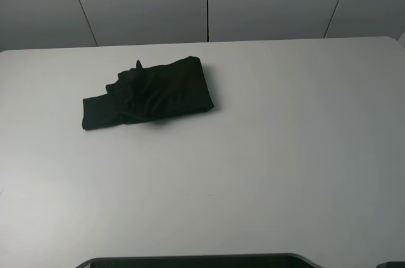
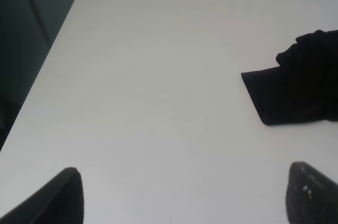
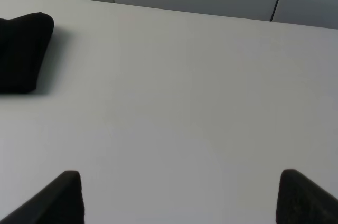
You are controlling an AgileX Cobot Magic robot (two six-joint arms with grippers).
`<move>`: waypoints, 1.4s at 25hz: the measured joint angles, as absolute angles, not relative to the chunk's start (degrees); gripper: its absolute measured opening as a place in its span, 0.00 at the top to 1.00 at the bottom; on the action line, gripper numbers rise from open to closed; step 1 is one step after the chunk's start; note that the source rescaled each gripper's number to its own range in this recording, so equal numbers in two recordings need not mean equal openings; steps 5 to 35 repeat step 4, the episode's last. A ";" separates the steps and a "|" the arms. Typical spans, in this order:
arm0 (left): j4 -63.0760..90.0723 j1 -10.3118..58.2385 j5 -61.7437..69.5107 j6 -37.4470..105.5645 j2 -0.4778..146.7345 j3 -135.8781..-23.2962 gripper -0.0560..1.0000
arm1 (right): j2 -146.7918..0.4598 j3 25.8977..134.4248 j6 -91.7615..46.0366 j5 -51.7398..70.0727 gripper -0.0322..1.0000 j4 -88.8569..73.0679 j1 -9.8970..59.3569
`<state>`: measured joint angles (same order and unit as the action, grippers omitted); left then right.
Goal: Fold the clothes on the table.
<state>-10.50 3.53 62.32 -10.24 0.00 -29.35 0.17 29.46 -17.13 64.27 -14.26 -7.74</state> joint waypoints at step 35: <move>-10.50 3.53 62.32 -10.24 0.00 -29.35 0.00 | 0.17 29.46 -17.13 64.27 0.17 -14.26 -7.74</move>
